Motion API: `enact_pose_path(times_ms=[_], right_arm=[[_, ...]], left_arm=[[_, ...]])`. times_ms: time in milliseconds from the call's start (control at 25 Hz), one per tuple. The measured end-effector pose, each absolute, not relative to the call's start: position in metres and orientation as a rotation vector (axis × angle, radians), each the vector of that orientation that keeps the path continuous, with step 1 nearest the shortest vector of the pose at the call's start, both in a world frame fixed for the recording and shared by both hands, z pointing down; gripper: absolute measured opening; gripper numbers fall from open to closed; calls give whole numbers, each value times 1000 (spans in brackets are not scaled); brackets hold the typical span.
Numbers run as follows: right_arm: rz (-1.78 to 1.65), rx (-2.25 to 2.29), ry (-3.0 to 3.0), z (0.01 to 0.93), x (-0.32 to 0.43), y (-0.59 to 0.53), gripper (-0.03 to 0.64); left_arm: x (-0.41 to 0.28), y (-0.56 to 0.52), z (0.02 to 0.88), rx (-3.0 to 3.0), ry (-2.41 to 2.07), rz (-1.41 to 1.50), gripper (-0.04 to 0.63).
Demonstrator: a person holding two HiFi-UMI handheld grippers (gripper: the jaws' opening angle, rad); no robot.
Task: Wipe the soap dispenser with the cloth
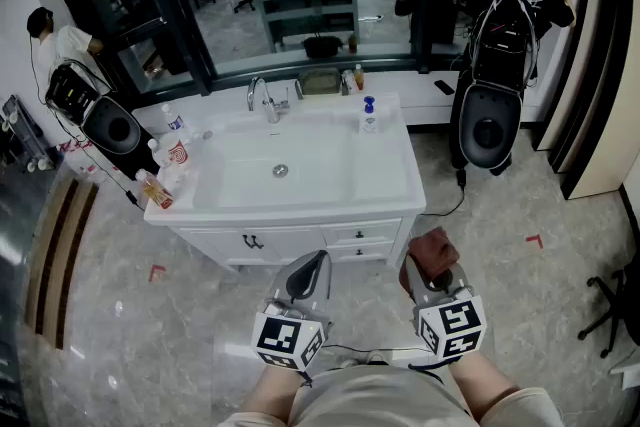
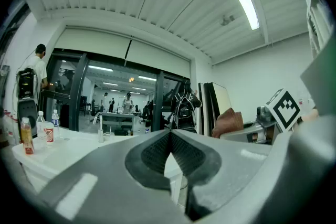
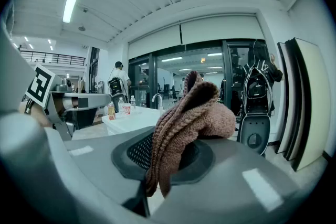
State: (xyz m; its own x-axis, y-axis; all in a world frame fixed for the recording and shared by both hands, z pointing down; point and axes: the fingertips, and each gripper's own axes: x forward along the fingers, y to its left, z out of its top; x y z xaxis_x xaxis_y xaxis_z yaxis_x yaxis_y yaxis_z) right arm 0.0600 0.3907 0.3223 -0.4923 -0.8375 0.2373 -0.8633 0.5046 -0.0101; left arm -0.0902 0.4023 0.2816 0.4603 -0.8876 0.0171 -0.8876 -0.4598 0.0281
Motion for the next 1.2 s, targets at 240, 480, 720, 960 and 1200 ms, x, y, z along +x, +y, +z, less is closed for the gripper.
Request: enact_pose_path(times_ms=[240,480,720,960,1200], right_arm=[[205,1444,-2545,326,67,382,77],[251,1443,-2564,333,77,374,78],[294,1434,-2563,343,91,366,78],[333,1440,-2554,352,94,338,78],[346,1449,-2512,368,87,283,78]], left_arm=[[-84,394,284,2644,-1611,14,0],[-74,386,293,2628,-1615,20,0],[-70,379,301,2593,-1634,22,0],[-81,354,310,2562,-1658,38,0],[-96,288,330,2546,-1627,38,0]])
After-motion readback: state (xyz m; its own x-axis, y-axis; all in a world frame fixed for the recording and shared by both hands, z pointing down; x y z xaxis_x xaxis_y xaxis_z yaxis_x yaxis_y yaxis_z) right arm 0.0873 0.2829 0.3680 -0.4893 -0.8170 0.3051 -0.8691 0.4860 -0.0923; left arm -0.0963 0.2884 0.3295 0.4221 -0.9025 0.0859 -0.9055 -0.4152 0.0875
